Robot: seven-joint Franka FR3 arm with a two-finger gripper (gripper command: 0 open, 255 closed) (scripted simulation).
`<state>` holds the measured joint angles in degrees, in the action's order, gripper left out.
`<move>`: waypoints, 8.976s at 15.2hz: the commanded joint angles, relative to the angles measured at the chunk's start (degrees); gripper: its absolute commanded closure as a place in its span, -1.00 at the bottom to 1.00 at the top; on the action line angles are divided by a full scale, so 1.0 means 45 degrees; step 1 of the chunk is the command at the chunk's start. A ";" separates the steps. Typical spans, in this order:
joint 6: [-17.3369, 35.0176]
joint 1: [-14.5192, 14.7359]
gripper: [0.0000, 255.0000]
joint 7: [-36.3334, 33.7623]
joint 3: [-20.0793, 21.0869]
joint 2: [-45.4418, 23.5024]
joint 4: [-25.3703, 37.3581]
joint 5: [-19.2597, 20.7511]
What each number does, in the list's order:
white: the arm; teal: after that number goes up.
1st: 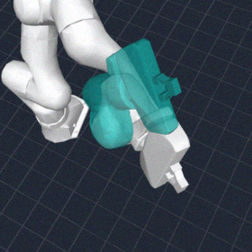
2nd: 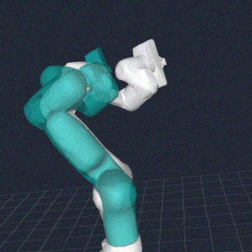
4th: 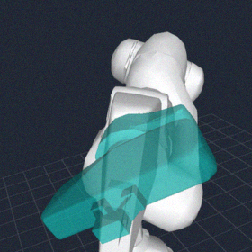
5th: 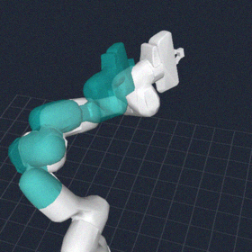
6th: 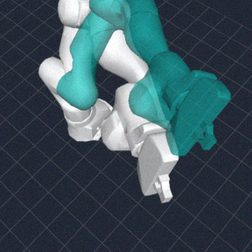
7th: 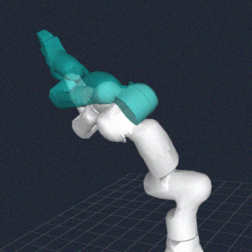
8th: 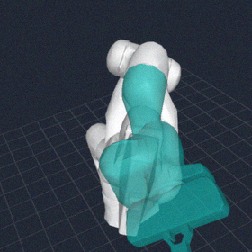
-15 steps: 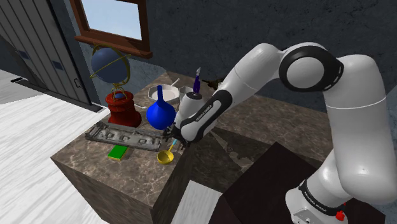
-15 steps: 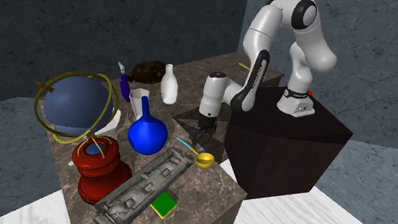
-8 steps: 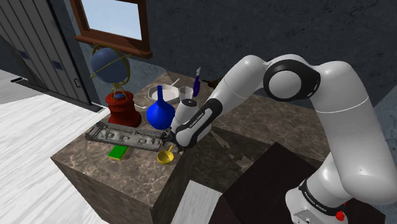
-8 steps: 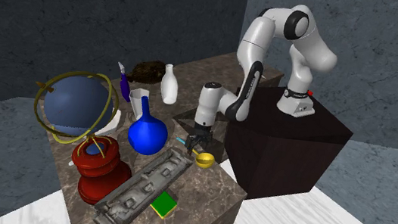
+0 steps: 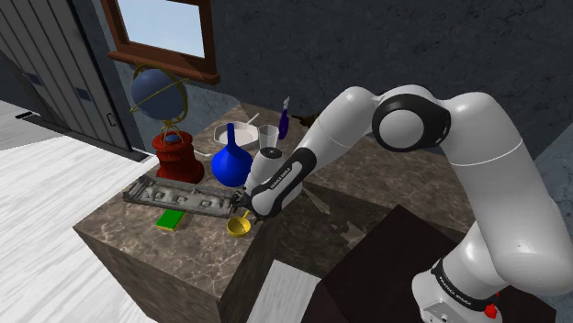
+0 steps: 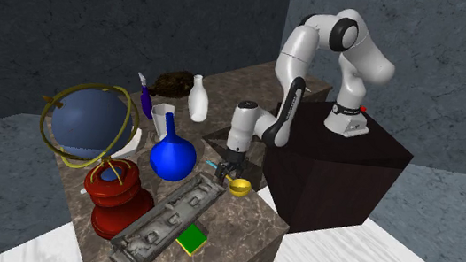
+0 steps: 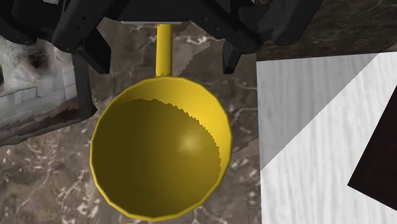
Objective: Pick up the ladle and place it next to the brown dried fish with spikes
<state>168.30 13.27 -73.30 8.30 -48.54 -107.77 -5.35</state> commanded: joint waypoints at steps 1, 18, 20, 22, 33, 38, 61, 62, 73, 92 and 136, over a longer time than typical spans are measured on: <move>0.0002 0.0000 -1.00 0.0000 0.0000 -0.0005 0.0004 0.0000; -0.0500 -0.0037 1.00 -0.0078 0.0034 0.0992 -0.0485 -0.0038; -0.0686 -0.0050 1.00 -0.0105 0.0046 0.1313 -0.0618 -0.0049; -0.0876 -0.0064 1.00 -0.0132 0.0058 0.1633 -0.0746 -0.0060; -0.2039 -0.0135 1.00 -0.0274 0.0122 0.3308 -0.1246 -0.0123; -0.2628 -0.0168 1.00 -0.0337 0.0150 0.4018 -0.1363 -0.0150; -0.4614 -0.1789 1.00 0.1654 0.0188 0.6906 -0.2487 -0.1092; -0.4623 -0.2034 1.00 0.2029 0.0163 0.7018 -0.2637 -0.1235; -0.5208 -0.4575 1.00 0.6034 -0.0435 0.7637 -0.3310 -0.2483; -0.7778 -0.8389 1.00 1.1442 -0.2041 0.5907 -0.0294 -0.3159; -1.2029 -1.2624 1.00 1.4820 -0.2726 -0.3831 1.2651 -0.3185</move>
<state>113.64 -43.60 -6.71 -4.00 -65.56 -50.54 -19.63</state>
